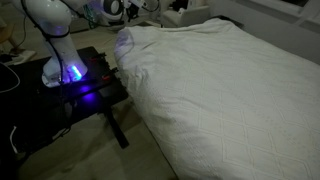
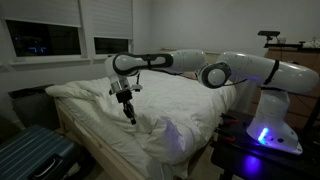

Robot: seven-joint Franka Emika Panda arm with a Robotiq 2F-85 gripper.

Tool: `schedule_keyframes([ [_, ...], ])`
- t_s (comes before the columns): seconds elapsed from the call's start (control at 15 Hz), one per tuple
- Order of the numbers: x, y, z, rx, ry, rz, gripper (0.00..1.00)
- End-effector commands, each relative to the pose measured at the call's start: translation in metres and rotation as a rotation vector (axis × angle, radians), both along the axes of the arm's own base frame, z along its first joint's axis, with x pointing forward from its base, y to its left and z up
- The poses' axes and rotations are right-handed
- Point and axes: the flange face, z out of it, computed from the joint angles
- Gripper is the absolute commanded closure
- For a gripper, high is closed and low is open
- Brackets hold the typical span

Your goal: Spread the corner of the bed well

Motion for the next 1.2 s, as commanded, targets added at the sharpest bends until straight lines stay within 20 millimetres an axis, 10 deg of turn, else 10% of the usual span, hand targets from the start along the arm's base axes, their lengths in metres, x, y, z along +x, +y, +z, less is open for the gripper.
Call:
schedule_keyframes([
  [0.0,0.0,-0.004,0.018,0.026,0.001,0.087,0.73],
  [0.67,0.01,0.022,0.065,0.131,-0.186,0.21,0.01],
  [1.13,0.02,0.075,0.085,0.167,-0.507,0.169,0.0],
])
